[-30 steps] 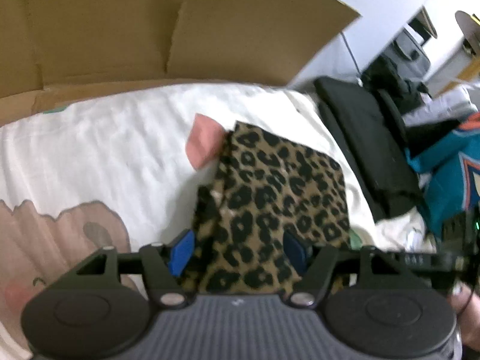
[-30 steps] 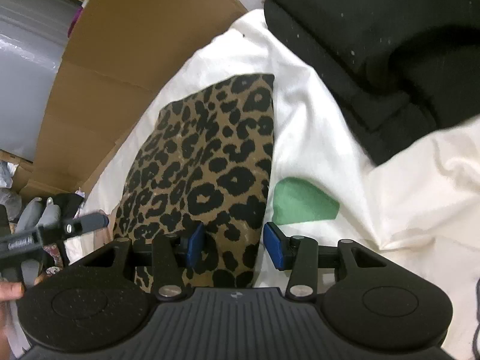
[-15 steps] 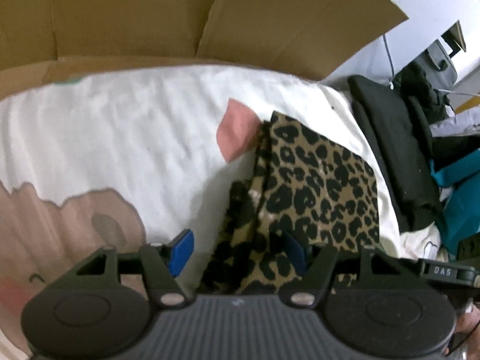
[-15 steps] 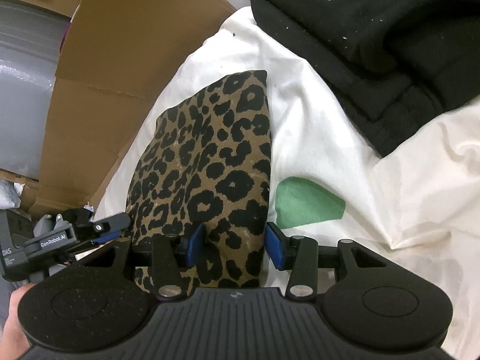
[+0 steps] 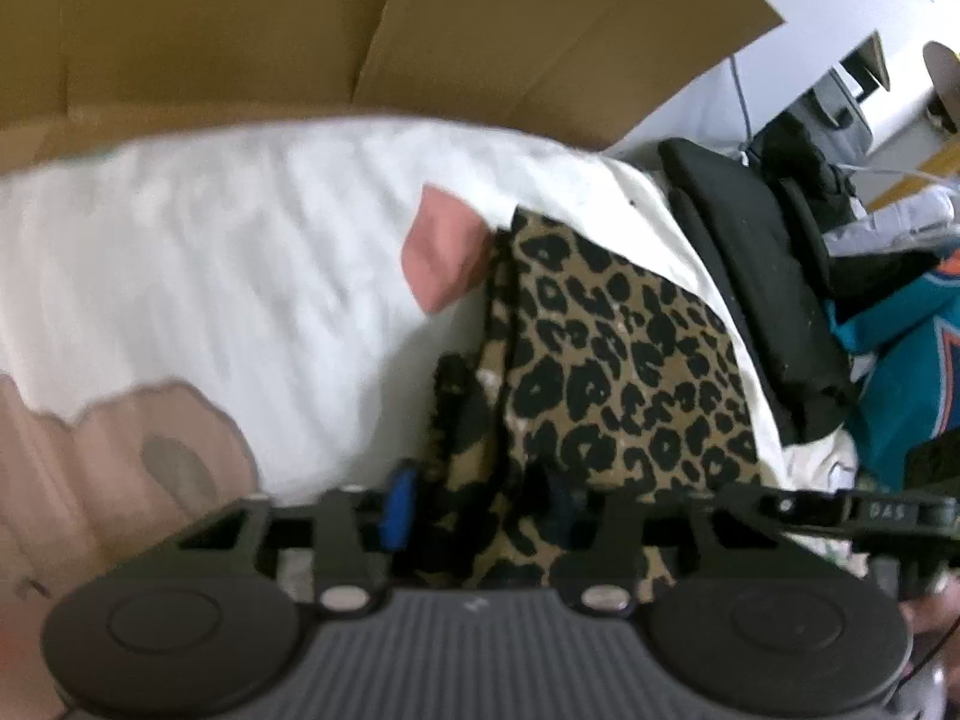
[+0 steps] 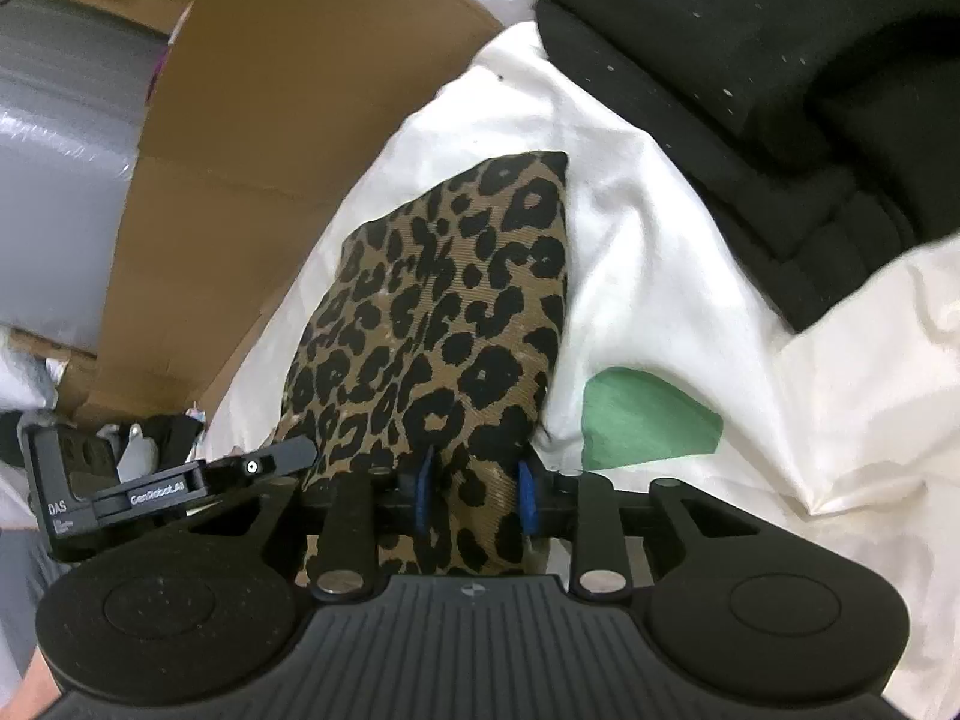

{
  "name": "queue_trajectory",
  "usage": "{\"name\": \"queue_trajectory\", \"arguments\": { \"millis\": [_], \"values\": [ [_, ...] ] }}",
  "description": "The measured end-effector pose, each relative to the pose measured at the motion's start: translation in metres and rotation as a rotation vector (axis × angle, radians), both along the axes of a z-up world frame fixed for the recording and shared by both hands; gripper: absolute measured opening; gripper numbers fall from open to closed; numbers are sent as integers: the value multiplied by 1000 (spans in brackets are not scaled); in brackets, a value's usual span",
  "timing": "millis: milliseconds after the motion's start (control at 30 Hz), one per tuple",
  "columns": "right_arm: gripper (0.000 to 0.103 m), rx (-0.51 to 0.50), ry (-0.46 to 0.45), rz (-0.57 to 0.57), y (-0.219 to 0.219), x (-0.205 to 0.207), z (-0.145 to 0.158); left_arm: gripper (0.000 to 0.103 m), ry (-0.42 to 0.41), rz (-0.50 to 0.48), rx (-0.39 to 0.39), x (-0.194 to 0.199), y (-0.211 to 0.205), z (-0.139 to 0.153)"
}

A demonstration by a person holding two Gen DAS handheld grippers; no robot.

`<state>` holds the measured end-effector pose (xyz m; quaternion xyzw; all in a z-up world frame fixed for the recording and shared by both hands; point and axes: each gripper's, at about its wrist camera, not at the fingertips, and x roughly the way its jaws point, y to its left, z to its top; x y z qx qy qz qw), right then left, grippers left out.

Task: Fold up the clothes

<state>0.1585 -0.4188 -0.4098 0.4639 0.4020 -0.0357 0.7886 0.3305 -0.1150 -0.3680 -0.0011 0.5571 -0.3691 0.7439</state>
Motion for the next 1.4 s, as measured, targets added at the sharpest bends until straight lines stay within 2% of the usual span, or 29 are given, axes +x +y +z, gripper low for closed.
{"name": "queue_trajectory", "arguments": {
  "millis": [100, 167, 267, 433, 500, 533, 567, 600, 667, 700, 733, 800, 867, 900, 967, 1000, 1067, 1200, 1300, 1367, 1400],
  "values": [
    [29, 17, -5, -12, -4, -3, 2, 36, 26, 6, -16, 5, 2, 1],
    [29, 29, 10, -29, -8, -3, -2, 53, 46, 20, -14, 8, 0, -2],
    [32, 55, 21, -42, -10, -2, -11, 69, 70, 32, -33, 13, -4, -7],
    [37, 118, 12, -69, -10, 3, -25, 77, 137, 31, -70, 20, -10, -24],
    [37, 135, 3, -78, -9, 4, -29, 75, 140, 29, -94, 21, -10, -26],
    [37, 132, 3, -79, -8, 5, -28, 66, 136, 21, -96, 21, -11, -25],
    [35, 126, 5, -78, -8, 6, -27, 53, 133, 9, -98, 21, -12, -24],
    [28, 120, 7, -77, -7, 7, -26, 51, 129, 3, -95, 20, -12, -23],
    [18, 85, 7, -59, -5, 9, -18, 36, 94, -16, -76, 19, -15, -16],
    [11, 59, -5, -49, -3, 9, -12, 32, 82, -25, -80, 18, -14, -12],
    [9, 30, -21, -39, 0, 9, -5, 28, 79, -29, -94, 19, -13, -8],
    [9, -28, -52, -19, 5, 9, 8, 27, 77, -41, -94, 20, -12, -6],
    [10, -58, -63, -10, 8, 9, 14, 33, 76, -52, -83, 20, -13, -7],
    [14, -48, -49, -14, 7, 10, 12, 38, 86, -51, -74, 21, -15, -9],
    [19, -29, -22, -24, 6, 11, 8, 56, 116, -38, -73, 23, -17, -15],
    [28, -20, -8, -28, 6, 12, 6, 58, 130, -31, -73, 24, -18, -18],
    [35, 6, 9, -42, 4, 14, 1, 64, 145, -32, -81, 25, -20, -25],
    [38, 79, 20, -58, 4, 18, -13, 71, 191, -8, -153, 28, -20, -33],
    [38, 121, 22, -69, 5, 20, -22, 67, 190, -21, -157, 27, -24, -35],
    [38, 133, 18, -73, 6, 21, -24, 56, 179, -36, -147, 26, -28, -34],
    [38, 137, 16, -73, 6, 22, -24, 55, 172, -42, -141, 25, -30, -34]
  ]
}}
